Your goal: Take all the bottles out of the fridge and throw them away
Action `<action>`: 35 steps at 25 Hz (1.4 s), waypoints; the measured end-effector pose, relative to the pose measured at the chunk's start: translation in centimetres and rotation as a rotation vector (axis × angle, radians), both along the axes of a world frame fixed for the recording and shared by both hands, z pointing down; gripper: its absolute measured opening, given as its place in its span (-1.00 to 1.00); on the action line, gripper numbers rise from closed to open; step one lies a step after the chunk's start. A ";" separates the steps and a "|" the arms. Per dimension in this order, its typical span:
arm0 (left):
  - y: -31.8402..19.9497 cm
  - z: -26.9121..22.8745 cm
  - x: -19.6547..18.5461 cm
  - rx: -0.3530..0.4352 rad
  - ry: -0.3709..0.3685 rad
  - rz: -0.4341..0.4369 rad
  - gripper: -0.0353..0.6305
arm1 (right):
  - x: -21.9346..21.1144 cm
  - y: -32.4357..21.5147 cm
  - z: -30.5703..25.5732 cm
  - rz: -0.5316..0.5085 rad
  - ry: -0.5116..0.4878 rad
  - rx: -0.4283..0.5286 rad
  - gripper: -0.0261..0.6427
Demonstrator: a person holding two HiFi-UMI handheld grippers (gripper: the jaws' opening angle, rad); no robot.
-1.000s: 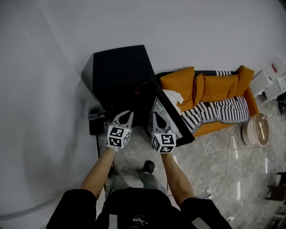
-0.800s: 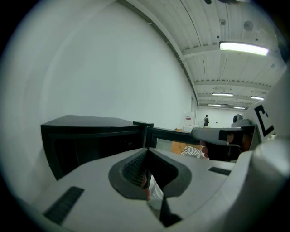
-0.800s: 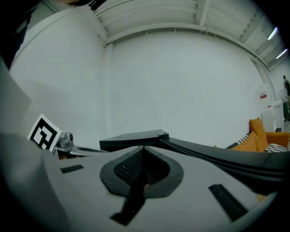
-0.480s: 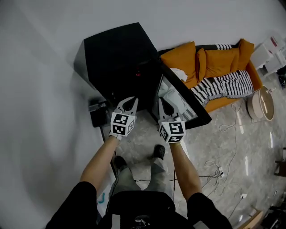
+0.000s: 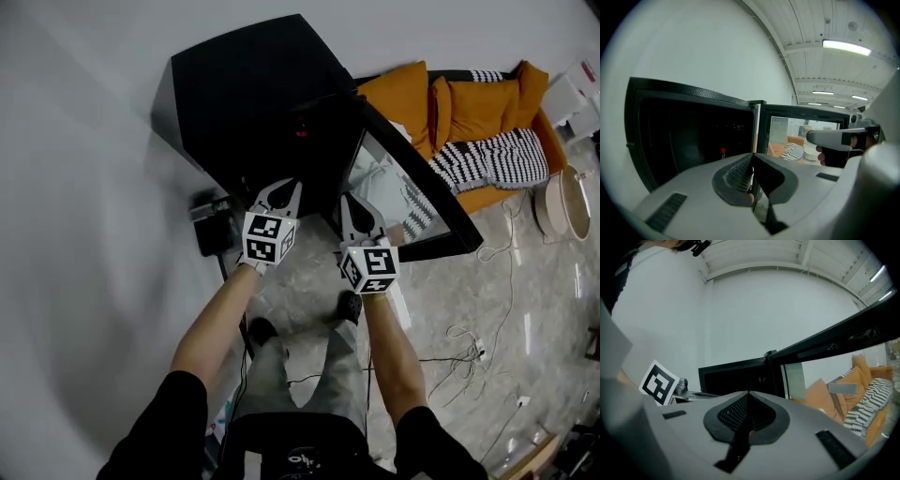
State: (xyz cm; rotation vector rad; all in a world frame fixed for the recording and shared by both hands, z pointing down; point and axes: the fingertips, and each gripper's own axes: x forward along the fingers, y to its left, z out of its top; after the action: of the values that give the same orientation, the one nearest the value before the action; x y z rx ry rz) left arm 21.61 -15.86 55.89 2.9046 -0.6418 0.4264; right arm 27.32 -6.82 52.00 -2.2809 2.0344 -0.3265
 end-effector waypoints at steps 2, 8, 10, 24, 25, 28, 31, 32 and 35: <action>-0.9 1.1 0.4 -0.004 0.006 -0.004 -0.87 | 0.0 -0.7 0.9 -0.001 -0.007 0.006 -0.90; -3.2 4.0 1.6 -0.006 0.032 0.000 -0.87 | 0.4 -3.2 3.7 -0.002 -0.004 0.012 -0.90; -3.6 4.9 1.8 -0.005 0.032 0.009 -0.87 | 0.4 -4.1 4.7 -0.002 0.004 0.009 -0.90; -7.7 11.1 4.9 0.039 0.082 0.021 -0.82 | 1.9 -6.5 12.8 0.008 -0.002 0.041 -0.90; -8.2 11.7 5.2 0.041 0.083 0.015 -0.81 | 1.9 -6.7 13.3 0.002 -0.002 0.043 -0.90; -10.2 13.2 6.0 0.037 0.090 -0.026 -0.72 | 1.8 -7.6 14.2 -0.028 0.015 0.047 -0.90; -12.2 14.2 6.7 0.029 0.092 -0.064 -0.63 | 2.2 -8.0 14.6 -0.042 0.022 0.057 -0.90; -12.8 14.4 7.1 0.030 0.093 -0.073 -0.58 | 2.4 -8.1 14.7 -0.045 0.024 0.061 -0.90; -14.6 14.9 8.2 0.038 0.093 -0.084 -0.39 | 2.6 -8.9 15.3 -0.056 0.027 0.071 -0.90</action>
State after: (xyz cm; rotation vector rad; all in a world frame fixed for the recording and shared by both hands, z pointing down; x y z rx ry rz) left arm 29.79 -30.42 70.75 2.8999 -0.7629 0.2700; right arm 29.88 -15.76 67.27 -2.2024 2.0902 -0.2240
